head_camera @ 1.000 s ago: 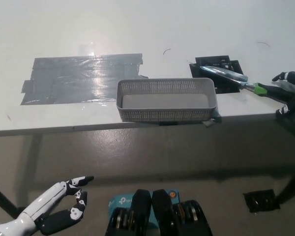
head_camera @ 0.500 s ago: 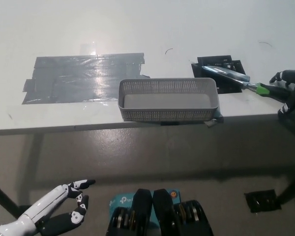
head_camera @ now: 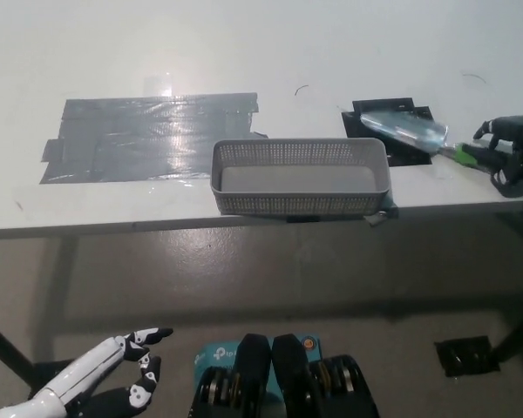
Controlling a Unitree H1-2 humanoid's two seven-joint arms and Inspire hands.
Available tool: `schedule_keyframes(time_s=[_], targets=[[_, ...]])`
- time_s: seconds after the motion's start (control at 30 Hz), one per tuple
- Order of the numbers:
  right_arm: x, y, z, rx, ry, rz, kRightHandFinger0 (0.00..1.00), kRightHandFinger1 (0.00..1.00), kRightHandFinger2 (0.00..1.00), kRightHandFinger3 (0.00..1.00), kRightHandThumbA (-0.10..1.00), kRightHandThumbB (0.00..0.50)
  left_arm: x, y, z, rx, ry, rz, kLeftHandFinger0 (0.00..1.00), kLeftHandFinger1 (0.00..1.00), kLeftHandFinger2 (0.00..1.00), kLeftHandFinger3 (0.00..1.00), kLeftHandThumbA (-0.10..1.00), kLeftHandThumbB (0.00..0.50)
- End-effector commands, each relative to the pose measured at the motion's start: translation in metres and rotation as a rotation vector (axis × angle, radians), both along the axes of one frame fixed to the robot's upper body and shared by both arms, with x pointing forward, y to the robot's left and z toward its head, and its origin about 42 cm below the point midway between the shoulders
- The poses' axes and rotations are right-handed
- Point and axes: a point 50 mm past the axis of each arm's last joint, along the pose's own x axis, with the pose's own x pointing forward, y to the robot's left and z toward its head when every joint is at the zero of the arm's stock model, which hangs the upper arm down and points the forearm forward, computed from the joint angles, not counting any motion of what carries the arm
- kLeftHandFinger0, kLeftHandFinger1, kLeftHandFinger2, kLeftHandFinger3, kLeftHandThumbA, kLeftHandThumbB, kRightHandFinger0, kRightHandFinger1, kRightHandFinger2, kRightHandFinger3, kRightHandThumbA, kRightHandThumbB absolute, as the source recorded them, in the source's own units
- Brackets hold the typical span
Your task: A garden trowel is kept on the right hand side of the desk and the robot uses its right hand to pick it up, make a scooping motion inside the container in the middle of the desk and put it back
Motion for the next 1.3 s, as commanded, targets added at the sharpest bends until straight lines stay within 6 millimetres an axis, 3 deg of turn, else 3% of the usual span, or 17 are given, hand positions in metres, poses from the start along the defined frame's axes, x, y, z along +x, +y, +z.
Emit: schedule_keyframes(time_s=[0.0,0.17,0.53,0.63,0.67,0.73,0.77,0.8,0.83,0.9,0.97,1.0,1.03,1.07,1.17,1.23,1.27], targets=[[-0.016,0.035,-0.055,0.038,0.106,0.065,0.0,0.22,0.55,1.0,0.22,0.0,0.0,0.003,0.013,0.051,-0.035,-0.026,1.0,1.0,1.0,1.0,1.0,0.277],[-0.021,0.038,-0.069,0.068,0.087,0.061,0.0,0.11,0.48,1.0,0.09,0.0,0.006,0.001,0.018,0.064,-0.052,-0.035,1.0,1.0,1.0,1.0,1.0,0.267],[-0.032,0.041,-0.096,-0.076,0.067,0.075,0.04,0.18,0.56,1.0,0.28,0.0,0.006,0.003,0.024,0.071,-0.071,-0.039,1.0,1.0,1.0,1.0,1.0,0.329],[-0.032,0.047,-0.1,-0.119,0.065,0.075,0.0,0.04,0.4,0.97,-0.03,0.0,0.004,0.005,0.024,0.082,-0.072,-0.04,1.0,1.0,1.0,1.0,1.0,0.325],[-0.033,0.051,-0.102,-0.143,0.062,0.081,0.0,0.0,0.34,0.79,-0.1,0.086,0.002,0.006,0.025,0.084,-0.065,-0.036,1.0,1.0,1.0,1.0,1.0,0.337],[-0.034,0.054,-0.104,-0.165,0.058,0.082,0.1,0.07,0.38,0.69,-0.1,0.073,0.002,0.006,0.025,0.085,-0.061,-0.035,1.0,1.0,1.0,1.0,1.0,0.339],[-0.036,0.059,-0.112,-0.2,0.044,0.087,0.12,0.14,0.41,0.56,-0.1,0.173,0.002,0.005,0.025,0.075,-0.063,-0.04,1.0,1.0,1.0,1.0,1.0,0.331],[-0.038,0.061,-0.117,-0.197,0.028,0.066,0.42,0.58,0.87,0.87,-0.09,0.048,0.002,0.005,0.025,0.074,-0.063,-0.045,1.0,1.0,1.0,1.0,1.0,0.336],[-0.04,0.061,-0.121,-0.186,0.012,0.035,0.82,0.89,1.0,1.0,-0.05,0.002,0.002,0.004,0.026,0.078,-0.069,-0.051,1.0,1.0,1.0,1.0,1.0,0.342],[-0.046,0.06,-0.129,-0.16,-0.048,0.007,1.0,1.0,1.0,1.0,0.38,0.0,0.002,0.004,0.026,0.08,-0.066,-0.055,1.0,1.0,1.0,1.0,1.0,0.342],[-0.049,0.061,-0.133,-0.135,-0.08,-0.023,0.78,0.81,0.94,1.0,0.64,0.0,0.002,0.004,0.026,0.08,-0.063,-0.054,1.0,1.0,1.0,1.0,1.0,0.344],[-0.054,0.062,-0.139,-0.098,-0.123,-0.021,0.24,0.29,0.49,0.79,0.52,0.0,0.002,0.004,0.027,0.078,-0.059,-0.055,1.0,1.0,1.0,1.0,1.0,0.335],[-0.057,0.062,-0.143,-0.066,-0.151,-0.027,0.01,0.11,0.35,0.54,0.21,0.0,0.001,0.003,0.027,0.076,-0.059,-0.058,1.0,1.0,1.0,1.0,1.0,0.323],[-0.06,0.06,-0.146,-0.039,-0.171,-0.043,0.0,0.18,0.45,0.44,-0.01,0.0,0.002,0.002,0.027,0.075,-0.062,-0.063,1.0,1.0,1.0,1.0,1.0,0.322],[-0.071,0.058,-0.158,0.061,-0.267,-0.073,0.0,0.23,0.55,0.22,-0.1,0.0,0.001,0.001,0.028,0.082,-0.073,-0.071,1.0,1.0,1.0,1.0,1.0,0.313],[-0.079,0.058,-0.167,0.154,-0.32,-0.131,0.03,0.29,0.54,0.28,-0.1,0.0,0.001,0.001,0.027,0.085,-0.076,-0.074,1.0,1.0,1.0,1.0,1.0,0.304],[-0.086,0.058,-0.172,0.213,-0.384,-0.131,0.35,0.57,0.79,0.69,-0.1,0.018,0.001,0.0,0.028,0.082,-0.081,-0.082,1.0,1.0,1.0,1.0,1.0,0.273]])
